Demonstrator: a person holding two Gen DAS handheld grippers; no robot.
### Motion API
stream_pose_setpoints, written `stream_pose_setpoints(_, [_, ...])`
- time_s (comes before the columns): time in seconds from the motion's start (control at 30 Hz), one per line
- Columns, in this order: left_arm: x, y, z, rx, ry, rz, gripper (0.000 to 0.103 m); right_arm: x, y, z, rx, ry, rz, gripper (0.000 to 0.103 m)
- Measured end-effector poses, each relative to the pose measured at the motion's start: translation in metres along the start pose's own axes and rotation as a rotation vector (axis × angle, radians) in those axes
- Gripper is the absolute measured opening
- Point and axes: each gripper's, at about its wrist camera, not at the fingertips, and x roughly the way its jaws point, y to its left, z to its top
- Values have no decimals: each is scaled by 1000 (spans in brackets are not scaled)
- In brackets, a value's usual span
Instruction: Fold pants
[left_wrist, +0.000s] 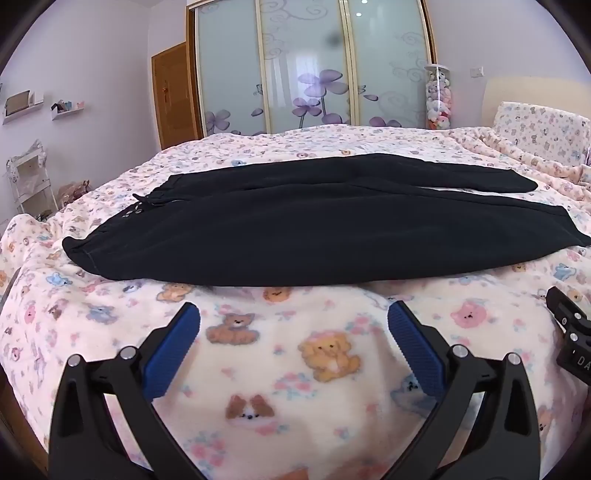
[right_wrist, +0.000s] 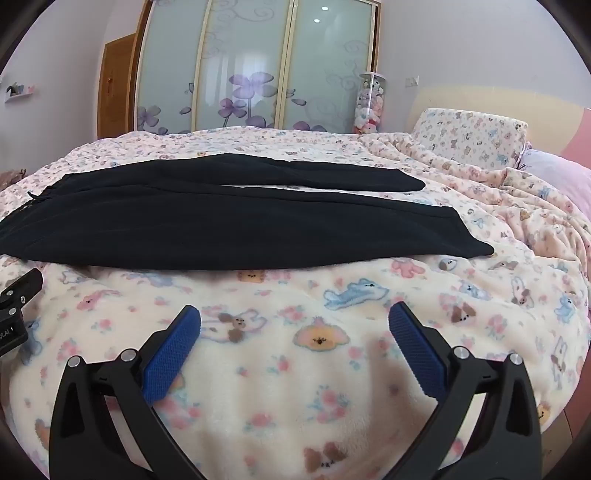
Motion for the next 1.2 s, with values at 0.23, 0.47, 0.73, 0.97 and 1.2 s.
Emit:
stream_pose_setpoints(0.23, [-5, -3, -1, 13, -23, 30, 101, 1, 0, 0, -2, -1, -1, 102])
stream_pose_setpoints(0.47, [-2, 0, 0, 12, 2, -5, 101, 1, -1, -1, 1, 0, 0, 102])
stream_pose_setpoints(0.73, [-2, -4, 0, 18, -1, -1, 101, 2, -1, -1, 0, 1, 0, 102])
stream_pose_setpoints(0.97, [-2, -5, -1, 21, -2, 0, 101, 2, -1, -1, 0, 2, 1, 102])
stream_pose_setpoints(1.2, [-2, -6, -1, 20, -3, 1, 101, 2, -1, -1, 1, 1, 1, 102])
